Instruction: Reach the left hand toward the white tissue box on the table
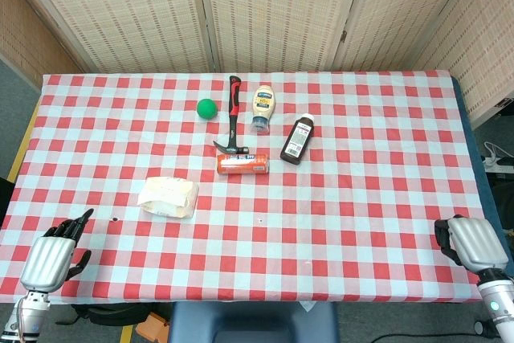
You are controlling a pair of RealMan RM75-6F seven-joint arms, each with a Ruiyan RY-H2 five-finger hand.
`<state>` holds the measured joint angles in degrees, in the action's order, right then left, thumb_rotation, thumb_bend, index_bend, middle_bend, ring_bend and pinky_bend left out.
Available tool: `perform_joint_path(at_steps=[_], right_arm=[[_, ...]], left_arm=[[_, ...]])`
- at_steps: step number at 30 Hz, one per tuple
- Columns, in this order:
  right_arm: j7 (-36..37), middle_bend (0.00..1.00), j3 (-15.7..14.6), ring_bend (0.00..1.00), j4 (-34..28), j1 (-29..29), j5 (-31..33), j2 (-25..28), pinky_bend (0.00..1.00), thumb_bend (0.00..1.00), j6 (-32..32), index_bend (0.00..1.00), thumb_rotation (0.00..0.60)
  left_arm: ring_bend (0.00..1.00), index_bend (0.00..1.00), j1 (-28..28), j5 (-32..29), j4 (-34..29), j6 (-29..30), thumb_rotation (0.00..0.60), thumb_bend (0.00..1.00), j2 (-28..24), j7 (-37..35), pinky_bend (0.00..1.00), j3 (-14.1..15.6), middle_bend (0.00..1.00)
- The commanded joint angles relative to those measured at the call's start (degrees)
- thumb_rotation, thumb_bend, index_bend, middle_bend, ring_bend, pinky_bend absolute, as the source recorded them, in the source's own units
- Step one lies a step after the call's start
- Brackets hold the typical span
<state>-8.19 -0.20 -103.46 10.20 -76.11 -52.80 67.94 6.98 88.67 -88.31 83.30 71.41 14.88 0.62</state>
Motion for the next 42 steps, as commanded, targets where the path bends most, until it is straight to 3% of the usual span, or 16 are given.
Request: perform_joint_path(at_steps=[1,5,7,13,16,26,32,36,42], right_arm=[[-0.01,0.67,0.0,0.46,0.1,0.08,-0.02,-0.06,0.73,0.69,-0.14,0.79,0.6],[0.06,0.67,-0.15,0.46,-0.12,0.03,-0.21,0.1,0.73,0.69,-0.19,0.79,0.6],[0.25,0.67,-0.11,0.46,-0.01,0.0,-0.44,0.04,0.73,0.69,0.0,0.79,0.6],[0.55,0.67,-0.15,0.46,-0.14,-0.15,-0.63,0.31,0.73,0.69,0.21,0.79,0.6],[0.96,0.67,-0.22,0.46,-0.26,-0.16,-0.91,0.53,0.73,0.69,0.15,0.79,0.6],[2.05,0.67,0.1,0.46,-0.11,-0.36,-1.45,0.75,0.73,0.69,0.95,0.79,0.6],[6.14,0.67,0.98,0.46,0.09,-2.26,-4.3,1.25,0.73,0.69,6.32,0.79,0.6],[7.98,0.67,1.68,0.46,0.7,-3.25,-5.02,1.03,0.73,0.69,9.04,0.79,0.6],[7.96,0.67,1.33,0.46,0.72,-2.96,-5.13,1.32,0.73,0.69,7.65,0.79,0.6]], left_arm=[[0.24,0.08,-0.09,0.17,-0.02,0.32,0.6,0.39,-0.07,0.12,0.4,-0.06,0.26],[0.24,0.1,-0.11,0.41,0.02,0.47,0.6,0.39,0.06,0.6,0.4,-0.06,0.31],[0.3,0.12,-0.07,0.41,0.11,0.57,0.6,0.39,0.15,0.94,0.43,-0.19,0.36],[0.78,0.12,0.65,-0.7,-0.59,0.71,0.6,0.39,1.22,0.95,0.83,-1.99,0.68],[0.88,0.13,2.2,-1.7,-0.82,-0.7,0.6,0.39,2.5,1.6,0.91,-3.51,0.79],[0.9,0.15,8.42,-5.1,3.5,-7.29,0.6,0.39,12.47,3.09,0.93,-7.02,0.84],[0.9,0.15,10.97,-6.62,6.72,-10.46,0.6,0.39,16.87,3.86,0.93,-7.29,0.85],[0.9,0.18,12.22,-7.01,10.36,-10.28,0.6,0.39,20.49,5.49,0.93,-7.87,0.86],[0.91,0.28,14.63,-6.27,17.97,-8.04,0.6,0.39,26.88,4.34,0.94,-10.08,0.88]])
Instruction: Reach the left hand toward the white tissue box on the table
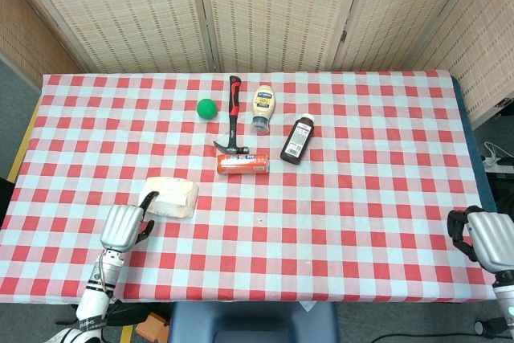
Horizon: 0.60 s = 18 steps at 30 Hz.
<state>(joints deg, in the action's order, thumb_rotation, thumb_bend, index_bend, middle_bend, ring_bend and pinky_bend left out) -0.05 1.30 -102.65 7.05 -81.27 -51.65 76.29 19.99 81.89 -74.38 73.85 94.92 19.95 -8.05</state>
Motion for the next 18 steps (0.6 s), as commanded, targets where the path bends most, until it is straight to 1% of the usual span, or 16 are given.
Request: perform_joint_path(at_steps=[1,6,8,11,13,18], right_arm=[[-0.3,0.67,-0.21,0.46,-0.15,0.26,0.05,0.23,0.73,0.69,-0.93,0.78,0.6],[-1.07,0.67,-0.29,0.46,-0.31,0.5,0.31,0.27,0.73,0.69,-1.72,0.79,0.6],[-1.22,0.67,-0.31,0.46,-0.37,0.59,0.6,0.34,0.73,0.69,-2.13,0.79,0.6],[-1.61,0.67,-0.35,0.46,-0.48,0.73,0.85,0.38,0.73,0.69,-2.61,0.78,0.6],[-1.82,0.67,-0.41,0.46,-0.58,0.83,0.95,0.41,0.73,0.69,-2.97,0.78,0.6],[-2.42,0.67,-0.58,0.46,-0.7,1.06,1.19,0.5,0.73,0.69,-3.78,0.79,0.6]], left_arm=[[0.91,0.31,2.01,0.72,5.43,1.88,0.6,0.4,4.35,-1.01,0.95,-1.72,0.88],[0.93,0.45,3.62,2.01,11.93,5.11,0.6,0.41,9.17,-3.93,0.96,-3.05,0.9],[0.93,0.55,3.95,2.31,13.84,6.45,0.6,0.43,10.6,-4.96,0.97,-3.5,0.92],[0.95,0.67,4.48,2.9,16.79,8.27,0.6,0.49,12.52,-6.2,0.98,-3.81,0.95],[0.95,0.7,4.68,2.94,18.34,8.63,0.6,0.51,13.33,-6.7,0.99,-3.7,0.96],[0.96,0.71,4.4,2.48,19.45,8.93,0.6,0.53,12.55,-6.8,0.99,-3.49,0.97]])
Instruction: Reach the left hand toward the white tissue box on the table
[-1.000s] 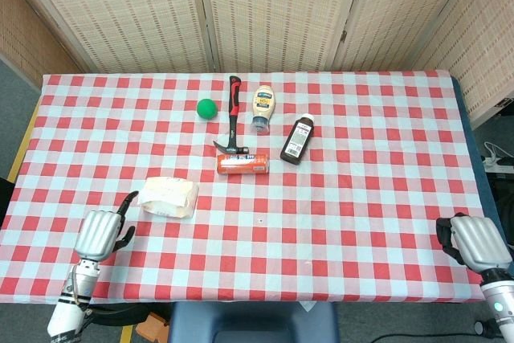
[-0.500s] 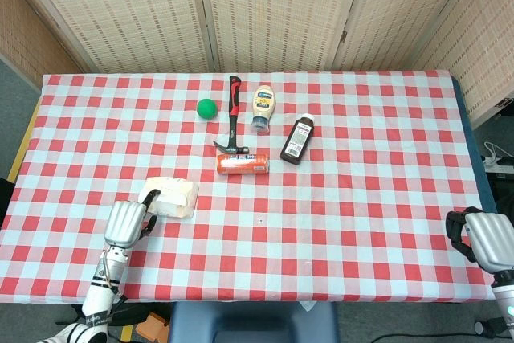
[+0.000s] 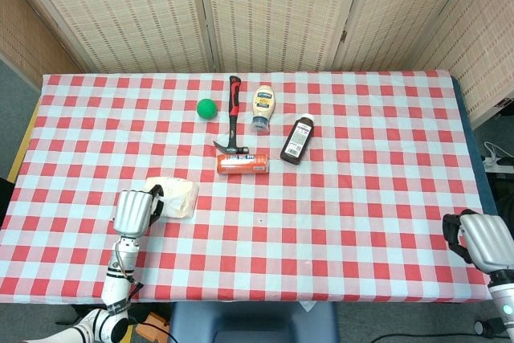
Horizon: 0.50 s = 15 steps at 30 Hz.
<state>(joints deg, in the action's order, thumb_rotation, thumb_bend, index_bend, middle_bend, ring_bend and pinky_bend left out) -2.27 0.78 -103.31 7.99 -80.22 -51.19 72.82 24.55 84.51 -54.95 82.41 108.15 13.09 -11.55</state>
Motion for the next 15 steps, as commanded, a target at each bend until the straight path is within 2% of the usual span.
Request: perform_joint_path(at_steps=[1,7,12,15], right_arm=[[-0.31,0.67,-0.06,0.46,-0.05,0.2,0.26,0.04,0.73,0.69,-0.52,0.79,0.6],[-0.78,0.67,0.05,0.46,-0.16,0.62,1.13,0.1,0.73,0.69,-1.56,0.79,0.6],[-1.12,0.67,0.06,0.46,-0.28,0.72,1.37,0.05,0.73,0.69,-1.79,0.78,0.6],[-1.48,0.67,-0.02,0.46,-0.29,0.73,1.39,-0.08,0.73,0.69,-1.88,0.79,0.6]], left_arm=[[0.96,0.71,-0.28,-0.09,-0.21,0.57,0.6,0.53,-1.35,0.1,0.99,0.07,0.97],[0.96,0.72,-2.6,1.68,-7.32,1.51,0.6,0.54,-11.82,1.4,0.99,2.55,0.98],[0.96,0.74,-7.68,1.03,-17.13,3.09,0.6,0.54,-22.94,3.25,0.99,5.57,0.99],[0.96,0.74,-10.89,-0.3,-19.99,5.35,0.6,0.54,-26.91,5.34,0.99,6.4,0.99]])
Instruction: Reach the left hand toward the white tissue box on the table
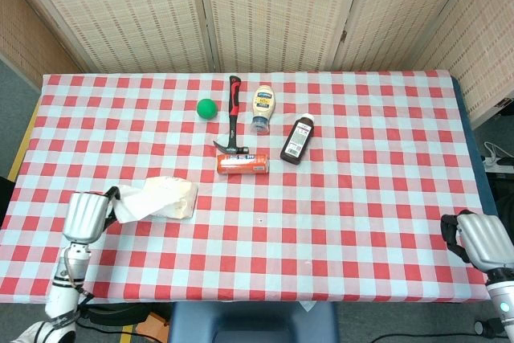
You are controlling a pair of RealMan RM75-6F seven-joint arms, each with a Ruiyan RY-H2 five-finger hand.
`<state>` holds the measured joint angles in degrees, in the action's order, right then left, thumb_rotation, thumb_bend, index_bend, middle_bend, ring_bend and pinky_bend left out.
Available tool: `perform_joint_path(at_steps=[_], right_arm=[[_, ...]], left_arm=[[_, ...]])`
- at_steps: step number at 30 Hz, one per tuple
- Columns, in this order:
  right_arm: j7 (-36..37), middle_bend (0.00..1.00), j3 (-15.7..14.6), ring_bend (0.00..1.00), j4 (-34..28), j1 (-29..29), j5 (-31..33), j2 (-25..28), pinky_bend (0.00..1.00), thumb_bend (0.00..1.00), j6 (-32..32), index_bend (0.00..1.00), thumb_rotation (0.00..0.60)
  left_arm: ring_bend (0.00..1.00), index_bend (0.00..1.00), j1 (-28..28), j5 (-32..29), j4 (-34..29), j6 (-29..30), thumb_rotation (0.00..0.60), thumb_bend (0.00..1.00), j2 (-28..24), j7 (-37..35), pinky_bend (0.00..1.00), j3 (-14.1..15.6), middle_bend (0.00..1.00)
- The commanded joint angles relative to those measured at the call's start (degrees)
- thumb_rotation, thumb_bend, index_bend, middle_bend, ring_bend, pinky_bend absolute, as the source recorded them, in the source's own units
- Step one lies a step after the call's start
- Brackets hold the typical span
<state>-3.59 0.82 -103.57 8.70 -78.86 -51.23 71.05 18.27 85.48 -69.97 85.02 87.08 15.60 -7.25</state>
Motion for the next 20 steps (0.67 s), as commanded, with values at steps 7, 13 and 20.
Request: perform_joint_path(at_steps=[7,13,20], right_arm=[[-1.18,0.67,-0.06,0.46,0.04,0.35,0.82,-0.4,0.73,0.69,-0.9,0.79,0.6],[-2.02,0.67,-0.04,0.46,0.02,0.49,1.31,-0.68,0.73,0.69,-1.12,0.78,0.6],[-2.09,0.67,0.29,0.46,0.36,0.72,1.9,-1.0,0.73,0.69,-1.27,0.79,0.6]], left_arm=[[0.96,0.75,-9.54,-4.82,-5.3,4.79,0.6,0.53,-9.12,3.65,0.99,2.95,1.0],[0.96,0.61,-10.99,-4.43,-4.45,5.44,0.6,0.49,-7.8,-0.22,0.99,3.41,0.97],[0.95,0.22,-11.36,-4.16,-7.53,3.67,0.6,0.4,-9.37,-3.81,0.99,3.82,0.89]])
